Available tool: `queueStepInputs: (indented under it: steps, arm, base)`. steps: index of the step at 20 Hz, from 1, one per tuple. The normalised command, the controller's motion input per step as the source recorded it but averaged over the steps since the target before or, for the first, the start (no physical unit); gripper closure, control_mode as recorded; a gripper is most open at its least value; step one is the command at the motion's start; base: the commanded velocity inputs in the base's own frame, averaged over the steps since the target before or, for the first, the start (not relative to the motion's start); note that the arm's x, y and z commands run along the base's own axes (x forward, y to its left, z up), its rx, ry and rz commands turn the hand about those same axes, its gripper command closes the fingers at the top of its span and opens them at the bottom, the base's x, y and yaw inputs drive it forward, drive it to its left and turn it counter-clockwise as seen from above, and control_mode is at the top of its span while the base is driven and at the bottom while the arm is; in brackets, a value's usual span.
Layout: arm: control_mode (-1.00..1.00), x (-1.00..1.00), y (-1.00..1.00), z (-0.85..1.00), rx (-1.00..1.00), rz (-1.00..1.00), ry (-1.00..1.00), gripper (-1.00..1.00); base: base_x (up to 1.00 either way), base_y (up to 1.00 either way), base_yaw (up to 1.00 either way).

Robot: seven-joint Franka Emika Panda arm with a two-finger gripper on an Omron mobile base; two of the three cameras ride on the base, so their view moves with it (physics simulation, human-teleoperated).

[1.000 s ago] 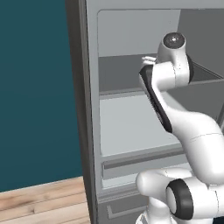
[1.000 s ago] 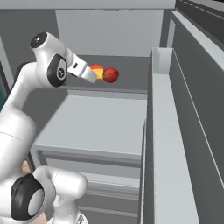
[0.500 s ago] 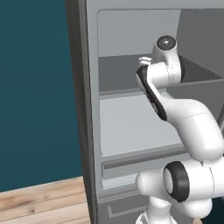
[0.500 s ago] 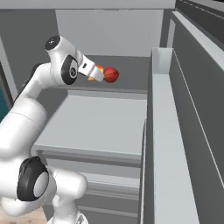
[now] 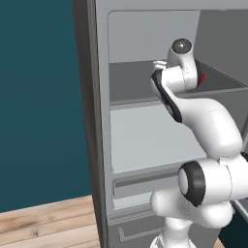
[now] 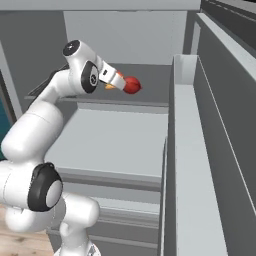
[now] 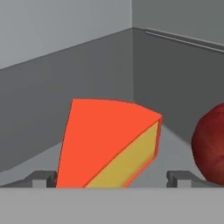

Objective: Take the cheese, steak, and onion from the fridge and place them on the plate on the dining counter to create an appetizer plate.

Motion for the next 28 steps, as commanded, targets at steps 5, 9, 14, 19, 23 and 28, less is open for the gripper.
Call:
queueStepInputs:
  steps: [5,9,14,19,23,28]
  arm:
    - [-1.00,0.14,-0.07,-0.31,0.00,-0.02,0.00,1.00]
    - [-1.00,0.00,-0.12,-0.37,0.00,-0.06,0.00,1.00]
    - [-1.00,0.00,-0.23,-0.35,0.00,-0.09,-0.04,1.00]
    - [-1.00,-0.15,-0.22,-0.26,0.00,-0.07,-0.08,1.00]
    - [-1.00,-0.62,-0.02,-0.14,0.00,0.00,-0.03,1.00]
    - [-1.00,-0.58,0.25,0.00,0.00,0.04,0.03,1.00]
  base:
    - [0.00,0.00,0.00]
    - [0.00,0.00,0.00]
    - [0.00,0.00,0.00]
    - [0.00,0.00,0.00]
    - [0.00,0.00,0.00]
    - [0.00,0.00,0.00]
